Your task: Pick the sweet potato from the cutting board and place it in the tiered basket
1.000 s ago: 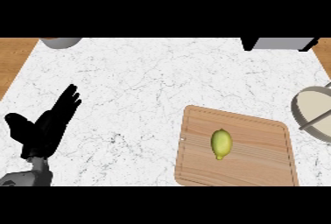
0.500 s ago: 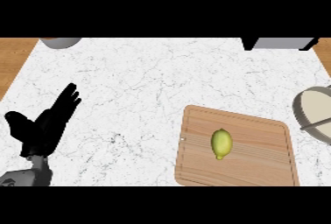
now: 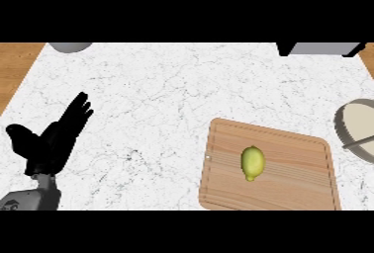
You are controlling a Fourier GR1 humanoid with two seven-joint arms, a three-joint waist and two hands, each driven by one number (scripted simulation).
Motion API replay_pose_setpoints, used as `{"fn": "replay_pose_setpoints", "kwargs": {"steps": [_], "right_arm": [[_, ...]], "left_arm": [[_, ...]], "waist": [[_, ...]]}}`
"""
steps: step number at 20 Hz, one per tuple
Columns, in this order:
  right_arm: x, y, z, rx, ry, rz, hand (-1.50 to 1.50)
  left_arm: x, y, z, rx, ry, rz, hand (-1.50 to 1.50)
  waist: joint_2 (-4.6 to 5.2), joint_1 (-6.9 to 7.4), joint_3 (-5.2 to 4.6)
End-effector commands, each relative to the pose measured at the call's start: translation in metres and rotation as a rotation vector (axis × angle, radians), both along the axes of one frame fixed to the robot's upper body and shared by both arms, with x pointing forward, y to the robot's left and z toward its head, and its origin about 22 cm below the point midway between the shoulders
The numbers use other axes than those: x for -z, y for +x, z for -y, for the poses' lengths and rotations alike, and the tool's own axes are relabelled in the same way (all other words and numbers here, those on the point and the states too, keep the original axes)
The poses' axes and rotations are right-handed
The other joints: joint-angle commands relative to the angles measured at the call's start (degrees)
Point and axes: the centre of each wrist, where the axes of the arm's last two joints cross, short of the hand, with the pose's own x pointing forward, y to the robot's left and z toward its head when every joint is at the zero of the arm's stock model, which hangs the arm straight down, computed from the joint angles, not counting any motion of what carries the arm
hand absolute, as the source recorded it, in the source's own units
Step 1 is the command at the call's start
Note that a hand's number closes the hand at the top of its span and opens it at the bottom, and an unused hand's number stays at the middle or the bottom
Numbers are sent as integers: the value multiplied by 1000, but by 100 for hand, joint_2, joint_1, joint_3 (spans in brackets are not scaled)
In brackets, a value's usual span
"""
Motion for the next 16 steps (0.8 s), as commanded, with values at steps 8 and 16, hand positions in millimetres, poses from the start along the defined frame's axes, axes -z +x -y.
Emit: {"fn": "replay_pose_setpoints", "kwargs": {"steps": [8, 16], "right_arm": [[-29, -84, 46, 152, 34, 41, -150], [-29, -109, 55, 125, 9, 52, -150]], "left_arm": [[-7, -3, -4, 7, -5, 21, 0], [1, -1, 2, -7, -7, 15, 0]], "waist": [[33, 34, 49], [62, -26, 69]]}}
